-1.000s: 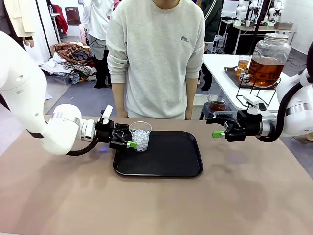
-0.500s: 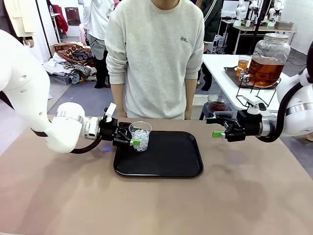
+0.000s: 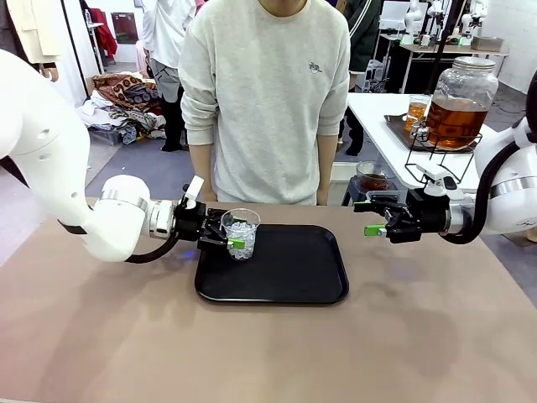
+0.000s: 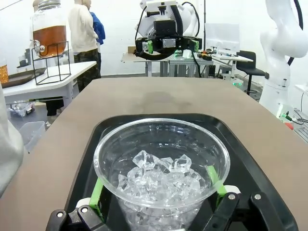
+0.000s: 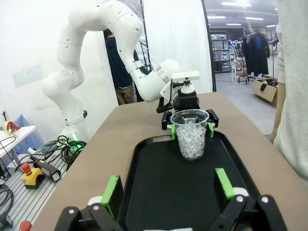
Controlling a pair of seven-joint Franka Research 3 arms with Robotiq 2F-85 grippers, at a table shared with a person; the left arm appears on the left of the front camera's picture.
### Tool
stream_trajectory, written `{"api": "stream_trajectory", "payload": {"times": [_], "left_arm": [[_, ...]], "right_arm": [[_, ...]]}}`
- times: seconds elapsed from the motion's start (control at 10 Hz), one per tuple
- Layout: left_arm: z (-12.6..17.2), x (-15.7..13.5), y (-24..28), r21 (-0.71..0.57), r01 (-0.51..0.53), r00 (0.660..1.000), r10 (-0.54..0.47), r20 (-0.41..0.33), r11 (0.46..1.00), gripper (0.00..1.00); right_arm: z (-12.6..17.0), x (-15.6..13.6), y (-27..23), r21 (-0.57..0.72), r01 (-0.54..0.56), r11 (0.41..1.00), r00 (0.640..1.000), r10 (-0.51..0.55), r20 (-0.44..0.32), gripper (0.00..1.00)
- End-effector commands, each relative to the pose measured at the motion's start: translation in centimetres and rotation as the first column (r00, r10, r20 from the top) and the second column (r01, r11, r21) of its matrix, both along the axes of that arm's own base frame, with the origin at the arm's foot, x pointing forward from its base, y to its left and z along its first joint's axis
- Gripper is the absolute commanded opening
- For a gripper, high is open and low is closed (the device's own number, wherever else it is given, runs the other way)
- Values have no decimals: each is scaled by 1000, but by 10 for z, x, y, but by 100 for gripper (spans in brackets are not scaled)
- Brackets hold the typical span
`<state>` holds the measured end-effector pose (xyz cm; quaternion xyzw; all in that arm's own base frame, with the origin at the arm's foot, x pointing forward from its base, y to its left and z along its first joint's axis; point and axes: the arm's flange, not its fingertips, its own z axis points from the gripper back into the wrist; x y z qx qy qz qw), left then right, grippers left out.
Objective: Pour the drink into the iced cup.
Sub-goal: Pick up the iced cup indicated by the human and present it to them.
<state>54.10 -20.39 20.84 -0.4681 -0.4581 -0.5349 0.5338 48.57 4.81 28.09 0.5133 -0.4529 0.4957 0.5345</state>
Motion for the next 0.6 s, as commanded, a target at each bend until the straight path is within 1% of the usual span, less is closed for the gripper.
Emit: {"api": "stream_trajectory", "payload": {"times": [0.0,0.2,0.4,0.5], "left_arm": [[-1,3,-9,-11,-17,1000,17,4,1000,100],[-2,3,-11,-14,-10,1000,10,5,1000,100],[-2,3,-12,-18,1,1000,-2,-10,1000,100],[-2,3,-14,-18,10,1000,-11,-25,1000,80]], "right_arm": [[3,3,2,-2,5,1000,1000,-5,-1,100],[3,3,2,-2,5,1000,1000,-5,-1,100],[3,3,2,-2,5,1000,1000,-5,-1,100],[3,3,2,-2,5,1000,1000,-5,-1,100]]}}
